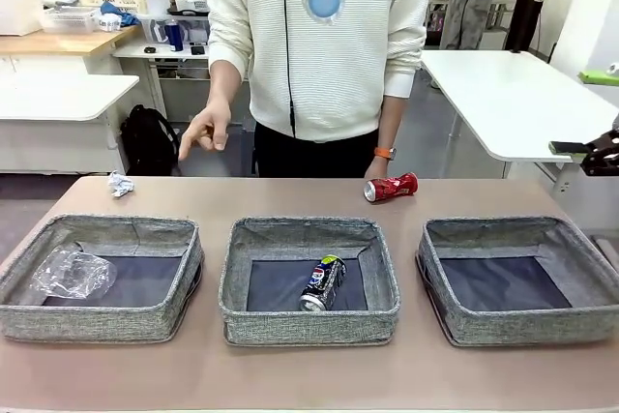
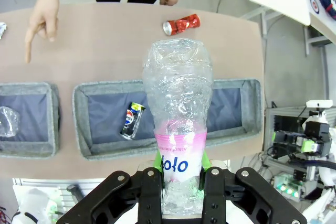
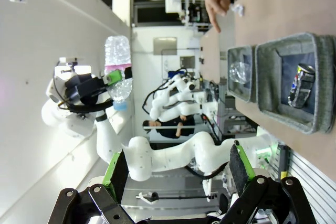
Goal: Sort the waste into the appropriate baskets.
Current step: Place the picked waste into the Fabric basket indicated by the person.
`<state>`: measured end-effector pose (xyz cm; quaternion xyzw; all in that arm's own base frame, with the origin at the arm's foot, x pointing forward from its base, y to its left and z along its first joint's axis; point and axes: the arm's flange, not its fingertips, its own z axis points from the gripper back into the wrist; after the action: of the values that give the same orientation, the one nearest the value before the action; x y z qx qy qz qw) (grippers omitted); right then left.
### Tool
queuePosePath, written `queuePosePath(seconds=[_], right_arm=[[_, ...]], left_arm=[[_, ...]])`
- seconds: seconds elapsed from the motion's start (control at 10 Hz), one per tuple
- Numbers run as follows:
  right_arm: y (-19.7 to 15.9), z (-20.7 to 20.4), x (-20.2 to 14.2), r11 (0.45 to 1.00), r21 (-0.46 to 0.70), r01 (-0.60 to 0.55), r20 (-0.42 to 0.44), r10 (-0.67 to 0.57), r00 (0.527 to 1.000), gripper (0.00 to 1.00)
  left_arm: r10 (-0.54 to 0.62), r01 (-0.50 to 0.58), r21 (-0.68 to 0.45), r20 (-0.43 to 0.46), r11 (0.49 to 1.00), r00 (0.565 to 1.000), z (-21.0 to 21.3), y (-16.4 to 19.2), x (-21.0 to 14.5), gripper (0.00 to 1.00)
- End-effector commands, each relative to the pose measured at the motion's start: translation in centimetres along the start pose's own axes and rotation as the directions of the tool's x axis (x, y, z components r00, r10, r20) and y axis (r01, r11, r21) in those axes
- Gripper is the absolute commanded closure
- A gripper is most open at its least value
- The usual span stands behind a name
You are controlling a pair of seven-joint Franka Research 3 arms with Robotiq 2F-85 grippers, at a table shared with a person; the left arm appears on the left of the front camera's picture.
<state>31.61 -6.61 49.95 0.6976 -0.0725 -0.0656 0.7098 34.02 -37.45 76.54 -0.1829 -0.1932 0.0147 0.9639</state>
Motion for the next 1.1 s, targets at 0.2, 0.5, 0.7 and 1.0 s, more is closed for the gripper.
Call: queuePosePath(seconds=[0.2,0.5,0.7,1.0], right_arm=[[0.2,-0.1,0.1,1.000,0.018,-0.002,0.008,0.002,1.000,0.00],[0.2,-0.1,0.1,1.000,0.018,-0.002,0.008,0.002,1.000,0.00],[0.2,-0.1,0.1,1.000,0.018,-0.002,0.008,0.002,1.000,0.00],[0.2,-0.1,0.1,1.000,0.018,-0.002,0.008,0.002,1.000,0.00]], left_arm=[[-0.012,0.012,0.018,0.012,1.000,1.000,0.1,0.8,-0.4,0.77],[-0.012,0.012,0.018,0.012,1.000,1.000,0.1,0.8,-0.4,0.77],[-0.042,0.039,0.057,0.044,0.998,0.998,-0.6,0.9,-0.6,0.77],[-0.286,0.281,0.147,0.019,0.949,0.958,-4.7,8.2,-3.0,0.77]])
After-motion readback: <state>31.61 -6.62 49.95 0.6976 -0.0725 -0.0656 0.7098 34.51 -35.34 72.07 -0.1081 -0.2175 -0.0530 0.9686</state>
